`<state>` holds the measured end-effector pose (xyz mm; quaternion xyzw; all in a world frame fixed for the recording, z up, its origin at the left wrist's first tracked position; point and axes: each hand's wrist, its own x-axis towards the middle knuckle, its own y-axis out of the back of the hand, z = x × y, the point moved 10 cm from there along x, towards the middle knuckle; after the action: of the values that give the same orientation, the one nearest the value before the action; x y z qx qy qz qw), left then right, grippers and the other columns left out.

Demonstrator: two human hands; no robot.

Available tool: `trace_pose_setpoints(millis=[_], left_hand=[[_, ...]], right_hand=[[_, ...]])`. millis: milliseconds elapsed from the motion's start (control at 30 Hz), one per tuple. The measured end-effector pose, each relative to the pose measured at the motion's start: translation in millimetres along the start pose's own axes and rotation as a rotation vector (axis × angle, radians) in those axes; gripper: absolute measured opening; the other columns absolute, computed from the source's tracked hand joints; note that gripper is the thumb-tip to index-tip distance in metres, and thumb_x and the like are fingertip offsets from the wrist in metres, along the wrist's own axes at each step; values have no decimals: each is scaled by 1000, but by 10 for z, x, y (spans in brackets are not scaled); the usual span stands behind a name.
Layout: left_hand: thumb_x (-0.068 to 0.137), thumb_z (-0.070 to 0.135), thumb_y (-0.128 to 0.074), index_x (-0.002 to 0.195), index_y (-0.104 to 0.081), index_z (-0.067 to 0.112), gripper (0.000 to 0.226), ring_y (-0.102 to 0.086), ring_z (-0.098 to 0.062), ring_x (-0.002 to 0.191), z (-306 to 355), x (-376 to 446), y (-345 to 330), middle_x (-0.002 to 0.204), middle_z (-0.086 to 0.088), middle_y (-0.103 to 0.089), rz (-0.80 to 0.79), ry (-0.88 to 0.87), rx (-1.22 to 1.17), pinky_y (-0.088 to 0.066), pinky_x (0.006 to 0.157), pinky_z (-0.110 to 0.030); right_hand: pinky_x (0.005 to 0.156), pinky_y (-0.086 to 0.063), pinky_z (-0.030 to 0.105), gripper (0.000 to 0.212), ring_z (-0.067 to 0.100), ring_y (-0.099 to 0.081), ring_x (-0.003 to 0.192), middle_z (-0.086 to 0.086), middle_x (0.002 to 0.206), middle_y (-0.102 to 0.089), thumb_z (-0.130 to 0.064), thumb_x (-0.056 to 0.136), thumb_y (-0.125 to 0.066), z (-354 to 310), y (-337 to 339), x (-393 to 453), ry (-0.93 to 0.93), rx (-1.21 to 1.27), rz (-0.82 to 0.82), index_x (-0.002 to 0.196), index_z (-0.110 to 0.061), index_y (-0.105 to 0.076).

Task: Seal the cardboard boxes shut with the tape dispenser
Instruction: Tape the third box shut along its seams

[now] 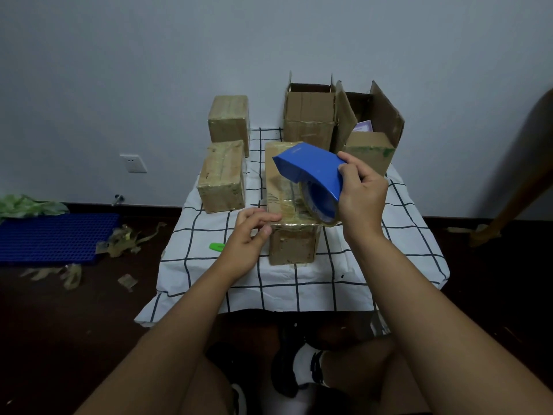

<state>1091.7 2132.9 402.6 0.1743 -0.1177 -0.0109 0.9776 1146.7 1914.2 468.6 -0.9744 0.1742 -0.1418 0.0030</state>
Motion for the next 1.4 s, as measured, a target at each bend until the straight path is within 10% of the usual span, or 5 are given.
trace_pose_setpoints(millis=[333,933,1200,1333,1400], left_hand=[[103,16,-42,107,-65,28,26,-48,-12,125,-187,42,-76,130,-6,-49,-43,112,-210,-37,112,-42],[102,7,-43,94,-64,22,27,-53,-2,76,-269,-1,-146,90,14,-65,80,315,-513,-39,80,-24],[86,-9,-40,84,-70,23,43,-52,-15,117,-63,18,52,119,-1,-57,203,251,-215,-40,103,-31],[90,29,-60,87,-69,24,11,-41,-11,114,473,44,23,114,7,-50,309,-54,327,-36,99,-32],[86,60,-52,102,-69,24,43,-41,-16,117,676,94,-218,121,3,-52,262,-134,668,-36,96,-36]], right_hand=[[67,-48,9,30,-14,-58,88,-34,89,-66,-29,88,-54,5,-13,8,6,13,0,107,-24,-77],[70,-45,6,35,-17,-56,90,-24,101,-66,-31,87,-52,-59,-168,-68,37,2,-77,112,-21,-75],[73,-48,14,26,-3,-61,95,-19,102,-69,-24,91,-55,-7,-40,-49,-45,98,-4,107,-25,-76],[72,-50,16,25,6,-63,100,-12,105,-71,-17,94,-56,-9,197,22,-77,154,106,108,-22,-76],[69,-52,15,24,11,-65,101,-7,106,-71,-17,93,-57,-48,346,73,-78,182,152,105,-24,-76]])
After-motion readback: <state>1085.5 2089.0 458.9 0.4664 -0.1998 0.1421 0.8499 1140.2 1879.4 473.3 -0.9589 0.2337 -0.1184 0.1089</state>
